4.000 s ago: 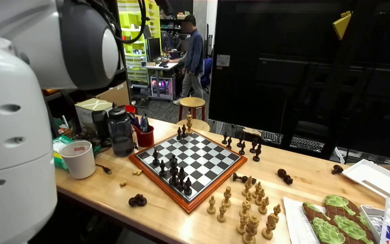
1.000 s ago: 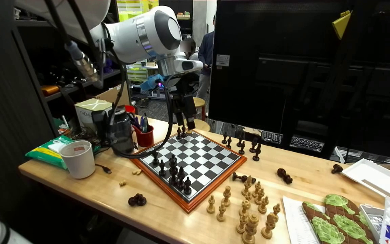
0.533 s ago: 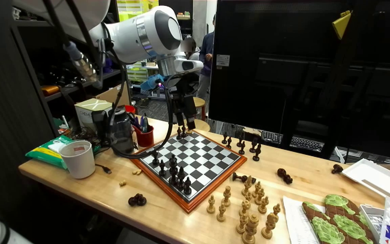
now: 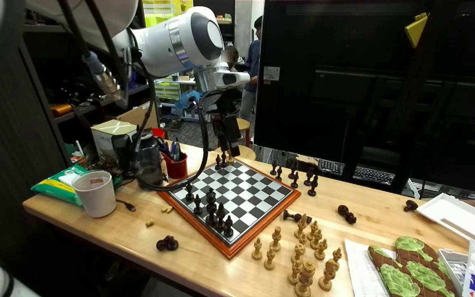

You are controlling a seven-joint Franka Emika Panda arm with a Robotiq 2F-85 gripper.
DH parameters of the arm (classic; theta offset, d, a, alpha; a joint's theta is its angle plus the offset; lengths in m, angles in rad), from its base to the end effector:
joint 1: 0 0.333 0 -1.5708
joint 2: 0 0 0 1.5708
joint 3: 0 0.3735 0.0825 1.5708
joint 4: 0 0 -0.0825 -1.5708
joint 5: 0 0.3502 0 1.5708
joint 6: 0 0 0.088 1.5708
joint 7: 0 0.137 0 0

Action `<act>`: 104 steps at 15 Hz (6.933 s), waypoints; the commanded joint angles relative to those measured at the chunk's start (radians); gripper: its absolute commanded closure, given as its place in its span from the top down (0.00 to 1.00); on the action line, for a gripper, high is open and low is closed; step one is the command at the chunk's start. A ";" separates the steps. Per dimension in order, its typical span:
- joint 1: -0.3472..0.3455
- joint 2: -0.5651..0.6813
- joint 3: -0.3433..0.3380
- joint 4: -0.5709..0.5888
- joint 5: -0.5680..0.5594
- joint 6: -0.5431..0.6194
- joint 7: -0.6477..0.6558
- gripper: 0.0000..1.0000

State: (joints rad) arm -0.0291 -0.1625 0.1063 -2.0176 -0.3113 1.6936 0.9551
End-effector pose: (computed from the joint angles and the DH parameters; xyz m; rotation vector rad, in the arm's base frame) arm 0.4483 -0.0006 0.5525 2.5526 -1.1047 0.0256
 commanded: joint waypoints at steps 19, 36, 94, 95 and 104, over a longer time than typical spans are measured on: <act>-0.004 0.078 -0.095 0.153 0.075 -0.029 -0.719 1.00; 0.021 0.097 -0.093 0.153 0.149 -0.036 -1.027 1.00; -0.126 0.533 -0.216 0.895 0.378 -0.443 -0.823 1.00; -0.124 0.533 -0.215 0.897 0.378 -0.444 -0.823 1.00; -0.118 0.522 -0.207 0.869 0.387 -0.426 -0.824 1.00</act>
State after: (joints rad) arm -0.1535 0.3749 -0.1073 -1.1173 0.0668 1.2507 0.1325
